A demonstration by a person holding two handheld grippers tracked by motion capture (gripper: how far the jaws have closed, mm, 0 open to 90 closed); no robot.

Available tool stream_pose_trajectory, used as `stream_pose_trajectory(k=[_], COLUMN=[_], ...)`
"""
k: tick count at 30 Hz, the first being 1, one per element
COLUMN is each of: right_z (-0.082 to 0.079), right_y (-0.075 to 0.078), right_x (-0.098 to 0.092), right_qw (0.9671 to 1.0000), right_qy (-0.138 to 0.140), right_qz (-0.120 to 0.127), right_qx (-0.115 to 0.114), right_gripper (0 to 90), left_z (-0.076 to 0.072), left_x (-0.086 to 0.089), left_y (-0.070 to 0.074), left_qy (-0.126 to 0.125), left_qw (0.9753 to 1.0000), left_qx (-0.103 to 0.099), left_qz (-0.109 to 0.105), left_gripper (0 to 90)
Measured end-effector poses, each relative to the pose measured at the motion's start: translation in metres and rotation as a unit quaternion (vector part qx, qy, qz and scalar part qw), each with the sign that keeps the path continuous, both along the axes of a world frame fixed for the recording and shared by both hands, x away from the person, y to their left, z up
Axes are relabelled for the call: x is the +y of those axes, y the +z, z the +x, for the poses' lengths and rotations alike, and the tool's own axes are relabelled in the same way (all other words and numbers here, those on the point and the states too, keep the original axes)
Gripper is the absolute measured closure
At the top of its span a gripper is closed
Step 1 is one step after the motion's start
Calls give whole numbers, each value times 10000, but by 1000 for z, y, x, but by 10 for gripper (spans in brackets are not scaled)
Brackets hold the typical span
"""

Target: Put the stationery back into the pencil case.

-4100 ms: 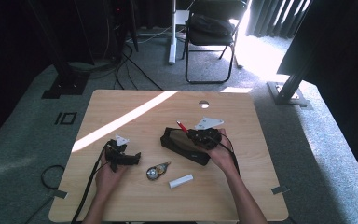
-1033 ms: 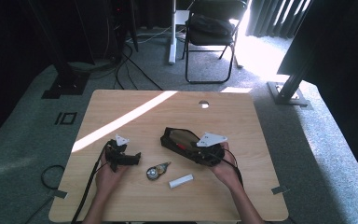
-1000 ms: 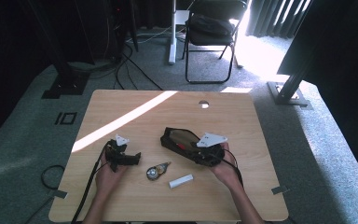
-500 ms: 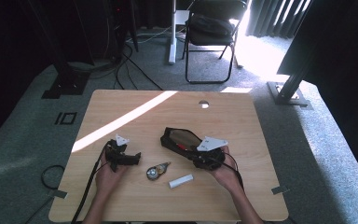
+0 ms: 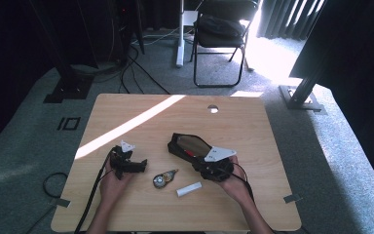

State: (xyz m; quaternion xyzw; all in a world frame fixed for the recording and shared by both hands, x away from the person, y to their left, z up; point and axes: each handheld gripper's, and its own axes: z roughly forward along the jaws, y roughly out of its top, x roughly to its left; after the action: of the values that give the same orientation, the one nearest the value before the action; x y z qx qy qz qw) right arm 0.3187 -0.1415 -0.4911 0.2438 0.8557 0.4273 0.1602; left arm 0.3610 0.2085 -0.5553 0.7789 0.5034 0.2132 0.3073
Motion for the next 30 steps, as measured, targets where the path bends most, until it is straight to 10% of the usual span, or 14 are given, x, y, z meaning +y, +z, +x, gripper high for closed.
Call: stream_pose_trajectory(k=[30], right_z=[-13], right_y=[-17], right_x=[1], right_qw=[9997], right_qy=[166], right_qz=[-128], right_qx=[146], right_gripper=[604], left_z=[0], left_x=[0], left_y=[0], left_qy=[-1], left_qw=[10000], left_qx=[0], left_qz=[1], left_gripper=[23])
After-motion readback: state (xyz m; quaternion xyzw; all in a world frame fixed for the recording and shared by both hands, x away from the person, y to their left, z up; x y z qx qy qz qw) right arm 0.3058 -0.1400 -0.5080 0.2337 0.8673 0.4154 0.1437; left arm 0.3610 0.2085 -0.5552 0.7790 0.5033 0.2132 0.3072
